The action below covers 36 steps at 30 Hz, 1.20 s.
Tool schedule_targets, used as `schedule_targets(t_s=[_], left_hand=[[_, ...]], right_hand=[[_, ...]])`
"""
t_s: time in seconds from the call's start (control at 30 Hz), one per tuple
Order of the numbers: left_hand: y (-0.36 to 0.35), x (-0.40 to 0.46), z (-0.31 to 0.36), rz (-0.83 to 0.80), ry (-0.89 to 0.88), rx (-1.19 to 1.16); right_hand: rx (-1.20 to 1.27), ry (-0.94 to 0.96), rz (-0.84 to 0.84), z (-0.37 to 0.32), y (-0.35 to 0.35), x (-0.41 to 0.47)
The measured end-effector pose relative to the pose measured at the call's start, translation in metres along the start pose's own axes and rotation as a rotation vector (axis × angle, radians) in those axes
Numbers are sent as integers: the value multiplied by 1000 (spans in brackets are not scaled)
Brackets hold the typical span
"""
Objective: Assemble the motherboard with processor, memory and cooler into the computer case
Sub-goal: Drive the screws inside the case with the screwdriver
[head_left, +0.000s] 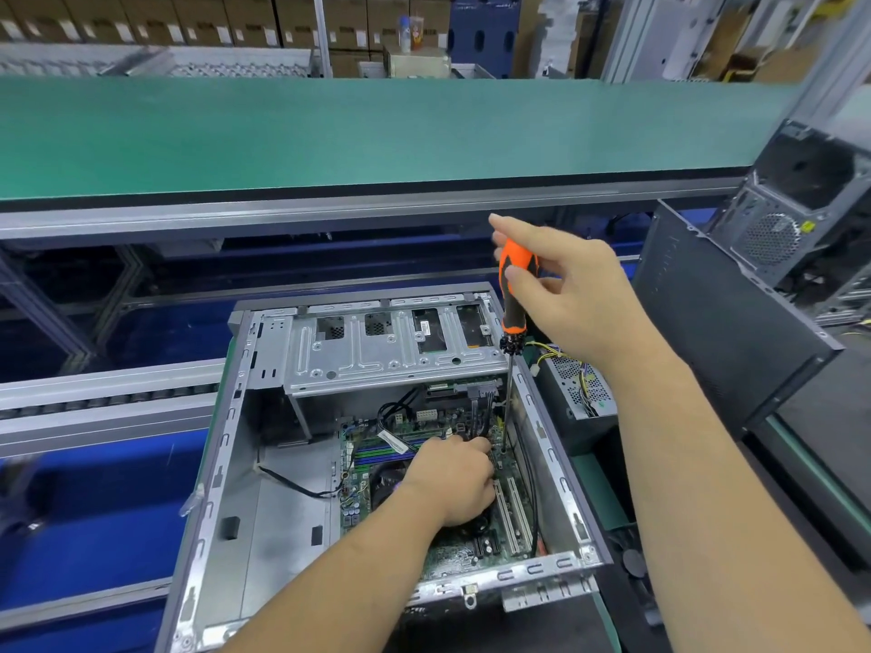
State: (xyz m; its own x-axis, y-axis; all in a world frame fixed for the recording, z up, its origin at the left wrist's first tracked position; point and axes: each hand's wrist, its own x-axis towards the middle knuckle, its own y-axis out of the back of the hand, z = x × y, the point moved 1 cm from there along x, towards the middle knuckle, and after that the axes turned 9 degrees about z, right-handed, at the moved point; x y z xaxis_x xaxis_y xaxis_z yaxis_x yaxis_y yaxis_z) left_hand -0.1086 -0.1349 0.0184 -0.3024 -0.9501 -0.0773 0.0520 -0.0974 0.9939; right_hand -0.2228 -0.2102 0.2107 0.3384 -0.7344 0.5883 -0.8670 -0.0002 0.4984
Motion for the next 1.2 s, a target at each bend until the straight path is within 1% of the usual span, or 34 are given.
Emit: schedule_targets(t_s=[0.13, 0.27, 0.37, 0.4, 0.53, 0.63, 0.67, 0.7, 0.77, 0.8, 0.83, 0.9, 0.93, 1.0, 1.07, 1.13, 1.2], left_hand=[[0, 0, 1, 0, 8, 0], [0, -1, 1, 3, 12, -6], [0, -1, 1, -1, 9, -6], [-1, -1, 1, -1, 9, -8], [-1, 0, 0, 10, 10, -8], [-3, 0, 1, 19, 6, 1], [-3, -1, 2, 18, 5, 0], [-3, -1, 1, 17, 4, 0], [-3, 0, 1, 17, 3, -1], [-3, 0, 1, 18, 4, -2], [-3, 0, 1, 17, 3, -1], [-3, -1, 2, 18, 0, 6], [-3, -1, 2, 19, 1, 7], [-2, -2, 3, 28, 5, -2], [-2, -1, 4, 52, 32, -46], [-1, 1, 7, 96, 108, -178], [2, 4, 10, 146, 228, -400]], right_hand=[[-135, 14, 69, -1, -1, 3], [-54, -20, -25, -3, 0, 0], [-188, 13, 71, -5, 1, 3], [-196, 5, 80, -6, 2, 3], [-31, -10, -12, -8, -1, -1], [-164, 28, 119, -6, -1, 0], [-184, 17, 131, -5, 0, 0], [-163, 3, 106, -4, 1, 0], [-47, -29, 1, -3, 1, -2], [-29, -19, -15, -3, 1, -3], [-59, -3, 14, -3, 1, -3], [-171, 4, 121, -4, 2, 0], [-192, -11, 137, -4, 4, 1], [-133, -30, 62, -4, 4, 0], [-71, -44, -38, -4, 5, -2], [-151, -8, -24, -4, 6, 0], [-222, 1, 11, -4, 8, 2]])
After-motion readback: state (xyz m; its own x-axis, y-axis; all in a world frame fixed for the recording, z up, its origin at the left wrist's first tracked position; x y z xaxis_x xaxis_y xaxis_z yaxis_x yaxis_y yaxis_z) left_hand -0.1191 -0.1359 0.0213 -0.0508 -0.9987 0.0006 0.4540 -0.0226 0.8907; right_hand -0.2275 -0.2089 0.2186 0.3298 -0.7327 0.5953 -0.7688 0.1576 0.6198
